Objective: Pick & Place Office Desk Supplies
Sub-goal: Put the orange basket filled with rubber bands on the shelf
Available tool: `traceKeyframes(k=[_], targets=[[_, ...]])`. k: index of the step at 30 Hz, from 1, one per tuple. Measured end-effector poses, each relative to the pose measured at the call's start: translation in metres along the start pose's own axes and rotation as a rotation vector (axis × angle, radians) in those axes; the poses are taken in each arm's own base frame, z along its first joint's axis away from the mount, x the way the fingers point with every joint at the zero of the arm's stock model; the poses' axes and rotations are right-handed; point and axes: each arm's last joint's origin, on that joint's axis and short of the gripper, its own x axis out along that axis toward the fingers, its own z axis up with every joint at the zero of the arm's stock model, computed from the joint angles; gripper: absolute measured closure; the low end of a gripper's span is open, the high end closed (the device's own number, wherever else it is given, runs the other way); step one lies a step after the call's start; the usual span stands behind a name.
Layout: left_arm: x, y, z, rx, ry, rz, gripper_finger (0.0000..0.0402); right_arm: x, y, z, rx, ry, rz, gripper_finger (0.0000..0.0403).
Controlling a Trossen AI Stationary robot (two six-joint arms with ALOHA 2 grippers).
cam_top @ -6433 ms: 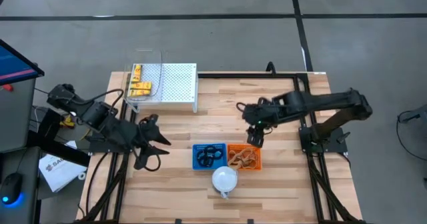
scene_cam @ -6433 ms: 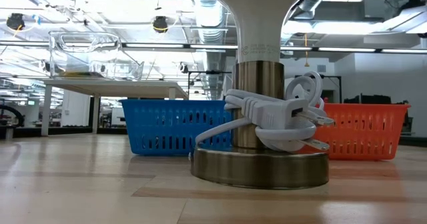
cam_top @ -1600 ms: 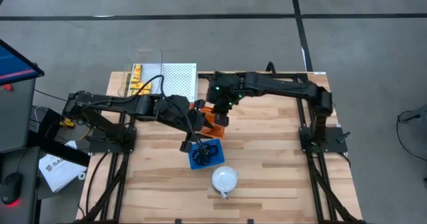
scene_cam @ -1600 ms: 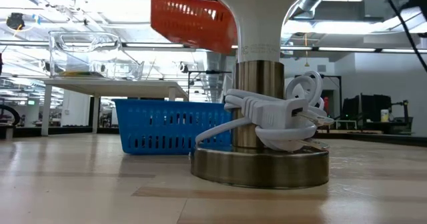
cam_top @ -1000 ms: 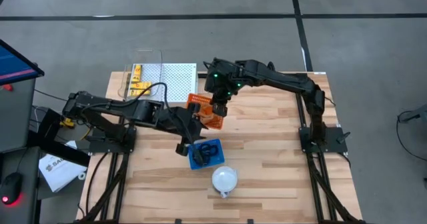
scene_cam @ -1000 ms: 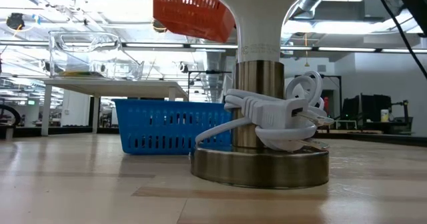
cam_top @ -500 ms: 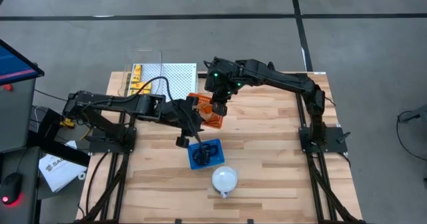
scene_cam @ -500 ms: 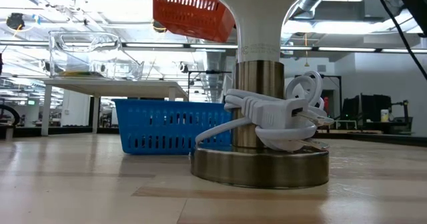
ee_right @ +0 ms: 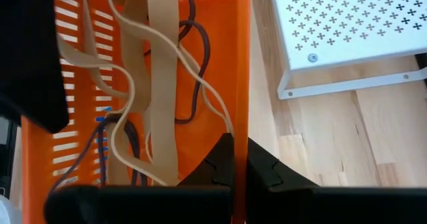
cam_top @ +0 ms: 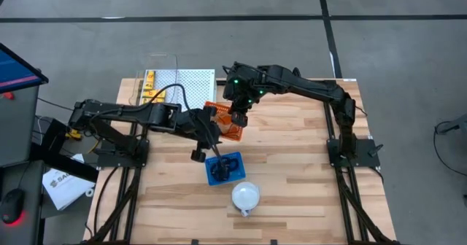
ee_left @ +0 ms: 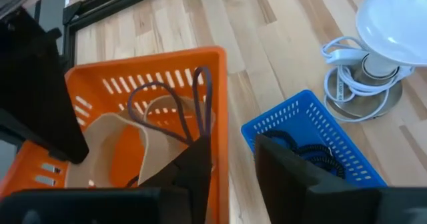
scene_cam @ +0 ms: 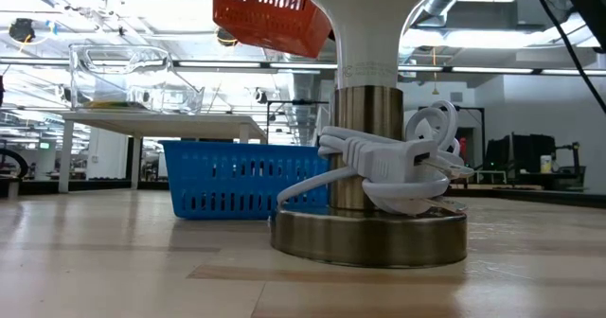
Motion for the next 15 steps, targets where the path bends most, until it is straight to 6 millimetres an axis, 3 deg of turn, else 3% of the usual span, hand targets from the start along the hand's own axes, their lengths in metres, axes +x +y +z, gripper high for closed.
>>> traceKeyframes(k=[7, 11, 15], targets=[[0.0004, 0.002, -0.002, -0.016, 0.016, 0.004, 0.0339, 0.0005, 0.0026, 0.0003, -0.002, -0.002, 0.004, 0.0403], [0.0007, 0.0043, -0.0028, -0.078, 0.021, 0.023, 0.0388, 0.0009, 0.0047, 0.0004, -0.007, -0.002, 0.006, 0.0403], [0.0008, 0.005, -0.003, -0.089, 0.021, 0.025, 0.0396, 0.0017, 0.0074, 0.0014, -0.024, -0.011, 0.01, 0.0402]])
